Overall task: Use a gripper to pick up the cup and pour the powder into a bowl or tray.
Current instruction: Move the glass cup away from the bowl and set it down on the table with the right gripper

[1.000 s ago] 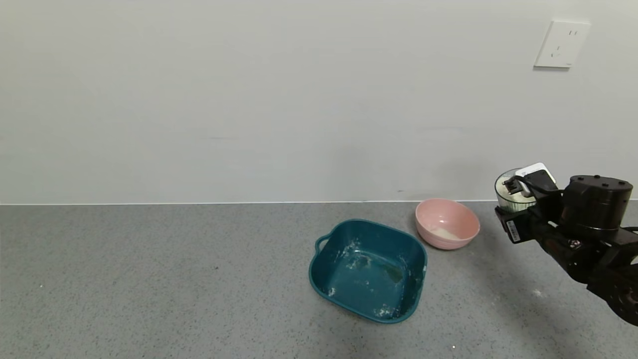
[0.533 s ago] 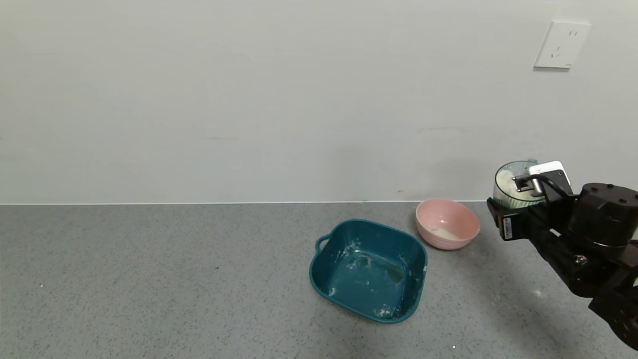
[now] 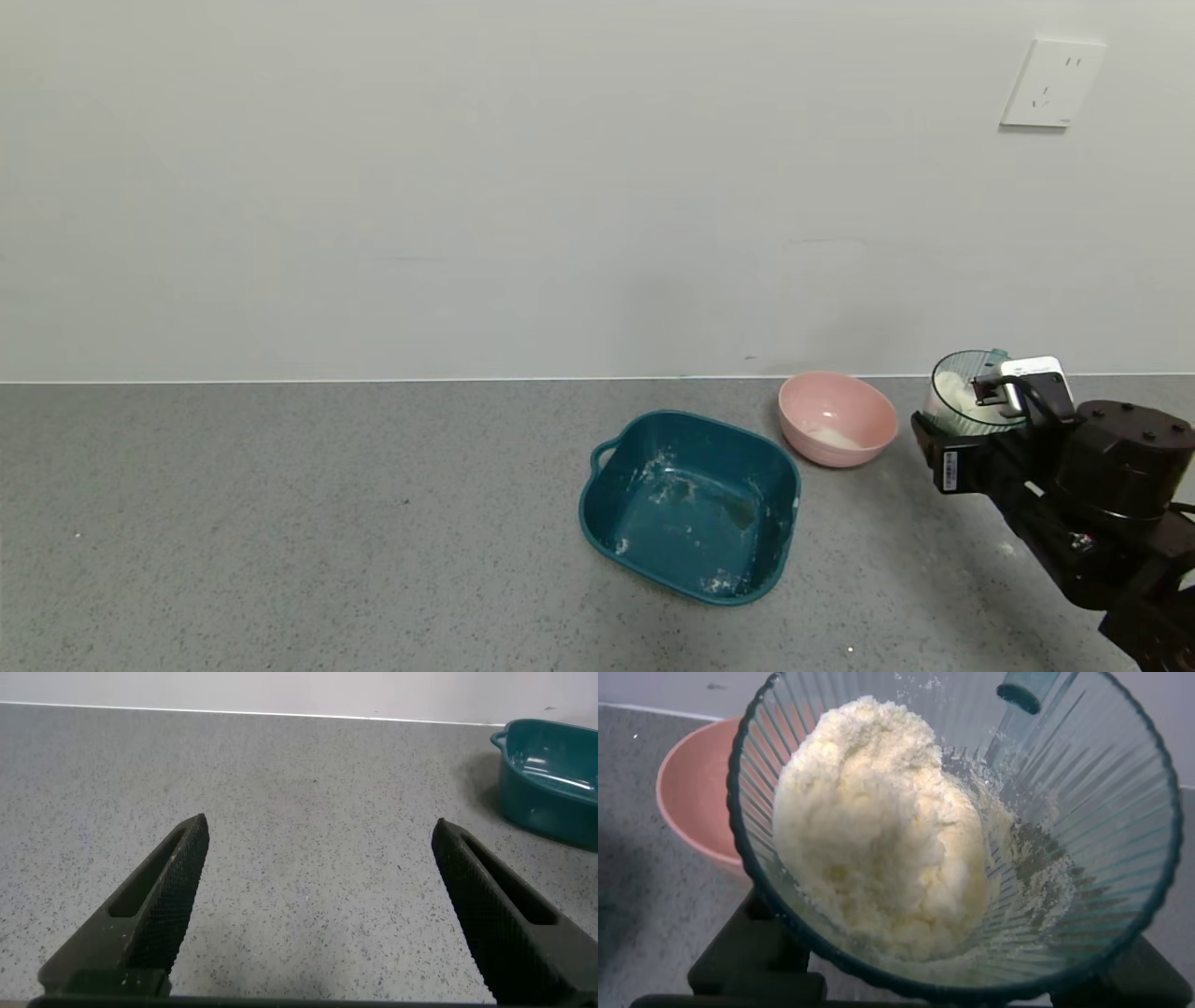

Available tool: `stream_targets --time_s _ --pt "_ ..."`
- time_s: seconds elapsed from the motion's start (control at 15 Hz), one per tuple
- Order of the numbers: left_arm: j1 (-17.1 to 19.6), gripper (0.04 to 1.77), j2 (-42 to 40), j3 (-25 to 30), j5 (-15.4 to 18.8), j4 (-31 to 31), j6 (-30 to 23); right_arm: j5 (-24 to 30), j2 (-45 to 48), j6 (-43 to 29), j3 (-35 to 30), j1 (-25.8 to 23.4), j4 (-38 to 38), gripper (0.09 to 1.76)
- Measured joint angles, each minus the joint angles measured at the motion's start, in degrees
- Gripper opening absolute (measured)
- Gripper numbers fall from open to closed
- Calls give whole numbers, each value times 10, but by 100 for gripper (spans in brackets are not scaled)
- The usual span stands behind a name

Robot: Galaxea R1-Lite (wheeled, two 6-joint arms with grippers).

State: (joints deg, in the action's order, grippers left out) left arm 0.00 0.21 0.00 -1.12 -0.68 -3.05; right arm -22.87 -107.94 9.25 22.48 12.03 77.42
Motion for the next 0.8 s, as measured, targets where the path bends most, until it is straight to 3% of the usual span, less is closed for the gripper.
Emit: stream_targets --time_s 0.27,0.8 --pt "0 172 0 0 0 0 0 -2 -3 -25 -38 0 14 134" --pt "0 172 0 0 0 0 0 -3 -65 -44 -114 0 119 134"
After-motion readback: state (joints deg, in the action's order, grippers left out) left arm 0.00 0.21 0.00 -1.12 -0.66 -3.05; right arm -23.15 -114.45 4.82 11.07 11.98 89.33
